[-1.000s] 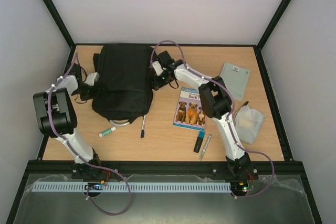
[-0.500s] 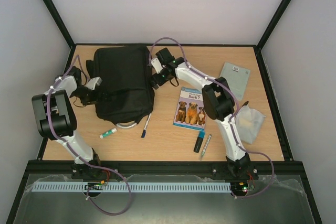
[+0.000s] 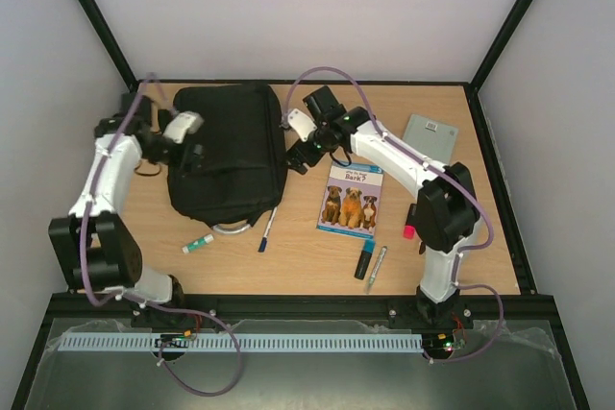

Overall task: Pack the student bag
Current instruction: Move the student bag to the center of the board, then adjust the stationery at the center of the board.

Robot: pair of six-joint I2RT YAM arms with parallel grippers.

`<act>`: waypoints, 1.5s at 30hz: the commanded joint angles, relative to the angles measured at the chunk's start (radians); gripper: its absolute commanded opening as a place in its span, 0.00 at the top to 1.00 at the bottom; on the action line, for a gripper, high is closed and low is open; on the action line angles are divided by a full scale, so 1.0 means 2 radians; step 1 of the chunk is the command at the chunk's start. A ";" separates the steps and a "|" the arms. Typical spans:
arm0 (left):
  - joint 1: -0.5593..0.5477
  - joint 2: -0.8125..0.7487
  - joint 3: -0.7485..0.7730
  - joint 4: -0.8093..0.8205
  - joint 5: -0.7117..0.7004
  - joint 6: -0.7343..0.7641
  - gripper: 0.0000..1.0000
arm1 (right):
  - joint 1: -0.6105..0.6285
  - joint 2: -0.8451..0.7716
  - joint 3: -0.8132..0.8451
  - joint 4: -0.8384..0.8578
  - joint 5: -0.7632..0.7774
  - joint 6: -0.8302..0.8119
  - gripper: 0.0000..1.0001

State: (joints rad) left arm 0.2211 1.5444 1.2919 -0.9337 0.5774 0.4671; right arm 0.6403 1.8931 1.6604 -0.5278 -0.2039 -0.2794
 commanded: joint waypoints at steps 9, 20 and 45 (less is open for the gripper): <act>-0.242 -0.049 -0.085 -0.017 -0.018 0.013 0.83 | -0.095 -0.123 -0.131 -0.032 -0.023 0.018 0.06; -0.405 0.005 -0.133 0.057 -0.155 0.004 0.98 | -0.133 -0.201 -0.234 -0.015 -0.018 0.038 0.06; -0.414 0.128 -0.092 0.152 -0.207 -0.012 0.98 | -0.139 -0.195 -0.246 -0.006 -0.001 0.040 0.06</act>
State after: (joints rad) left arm -0.5987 1.7805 1.0676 -0.6552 0.1425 0.4408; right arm 0.3664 1.5021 1.1774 -0.5312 -0.2146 -0.2050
